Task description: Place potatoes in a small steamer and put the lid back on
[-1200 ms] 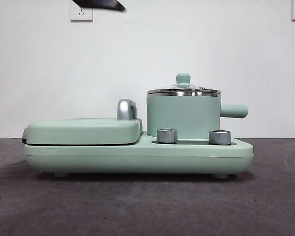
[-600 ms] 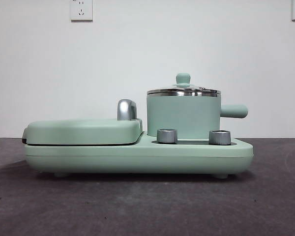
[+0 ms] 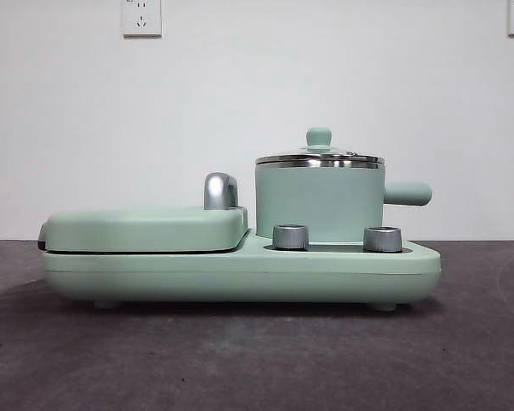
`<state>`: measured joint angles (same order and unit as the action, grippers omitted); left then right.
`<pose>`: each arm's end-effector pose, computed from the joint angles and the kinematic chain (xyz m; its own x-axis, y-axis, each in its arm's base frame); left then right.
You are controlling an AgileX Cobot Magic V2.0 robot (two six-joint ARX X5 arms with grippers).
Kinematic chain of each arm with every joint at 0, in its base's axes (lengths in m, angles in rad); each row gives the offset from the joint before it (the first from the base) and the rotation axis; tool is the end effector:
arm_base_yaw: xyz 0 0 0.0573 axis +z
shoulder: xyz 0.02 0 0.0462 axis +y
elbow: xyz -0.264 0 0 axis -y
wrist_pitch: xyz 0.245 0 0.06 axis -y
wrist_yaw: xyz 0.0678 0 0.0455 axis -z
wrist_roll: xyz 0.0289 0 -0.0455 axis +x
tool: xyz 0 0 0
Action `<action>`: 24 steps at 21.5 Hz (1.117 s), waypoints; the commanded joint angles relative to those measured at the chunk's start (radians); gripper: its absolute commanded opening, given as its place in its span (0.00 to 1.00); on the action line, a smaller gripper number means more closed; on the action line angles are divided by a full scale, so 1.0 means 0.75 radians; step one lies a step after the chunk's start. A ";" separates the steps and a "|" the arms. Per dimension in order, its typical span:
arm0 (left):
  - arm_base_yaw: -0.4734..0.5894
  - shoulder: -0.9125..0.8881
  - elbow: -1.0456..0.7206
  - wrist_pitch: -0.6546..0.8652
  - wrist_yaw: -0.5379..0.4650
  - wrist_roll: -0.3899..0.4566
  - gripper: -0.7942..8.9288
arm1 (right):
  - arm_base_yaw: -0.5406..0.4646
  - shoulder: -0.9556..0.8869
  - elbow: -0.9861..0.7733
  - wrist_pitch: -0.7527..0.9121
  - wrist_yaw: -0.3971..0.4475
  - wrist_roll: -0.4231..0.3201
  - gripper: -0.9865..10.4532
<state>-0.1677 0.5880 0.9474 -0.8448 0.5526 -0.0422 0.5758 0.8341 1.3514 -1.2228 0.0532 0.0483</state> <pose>0.0865 -0.0300 0.3492 0.6547 -0.6432 -0.3971 0.5799 0.7643 -0.2820 0.0843 0.0529 0.4097 0.6666 0.3693 -0.6475 -0.4829 0.8757 0.0023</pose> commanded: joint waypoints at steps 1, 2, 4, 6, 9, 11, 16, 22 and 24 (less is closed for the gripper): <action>0.000 -0.002 0.011 0.009 0.000 0.001 0.52 | 0.010 0.037 0.011 0.021 -0.001 -0.015 0.32; 0.000 -0.002 0.011 0.008 0.000 0.001 0.51 | 0.010 0.047 0.011 0.029 -0.001 -0.015 0.31; -0.001 -0.002 0.011 0.001 0.003 0.008 0.23 | 0.010 0.056 0.010 0.046 -0.001 -0.018 0.15; -0.002 -0.003 0.011 -0.004 0.006 0.027 0.08 | 0.011 0.055 0.008 0.105 -0.001 -0.055 0.10; -0.003 -0.003 0.011 0.014 0.007 0.039 0.09 | 0.012 0.053 0.008 0.212 -0.012 -0.036 0.10; -0.003 -0.003 0.011 0.001 0.006 0.031 0.09 | 0.012 0.053 0.008 0.217 -0.050 -0.006 0.10; -0.003 -0.003 0.011 0.000 0.006 0.031 0.09 | 0.012 0.052 0.008 0.239 -0.050 -0.004 0.10; -0.003 -0.003 0.011 0.000 0.004 0.044 0.09 | 0.012 0.053 0.008 0.267 -0.035 -0.004 0.10; -0.002 -0.002 0.011 -0.001 0.000 0.129 0.09 | 0.012 0.052 0.008 0.267 -0.035 -0.004 0.10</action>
<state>-0.1677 0.5812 0.9474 -0.8516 0.5526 -0.0086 0.5762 0.8680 1.3437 -1.0336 0.0261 0.0338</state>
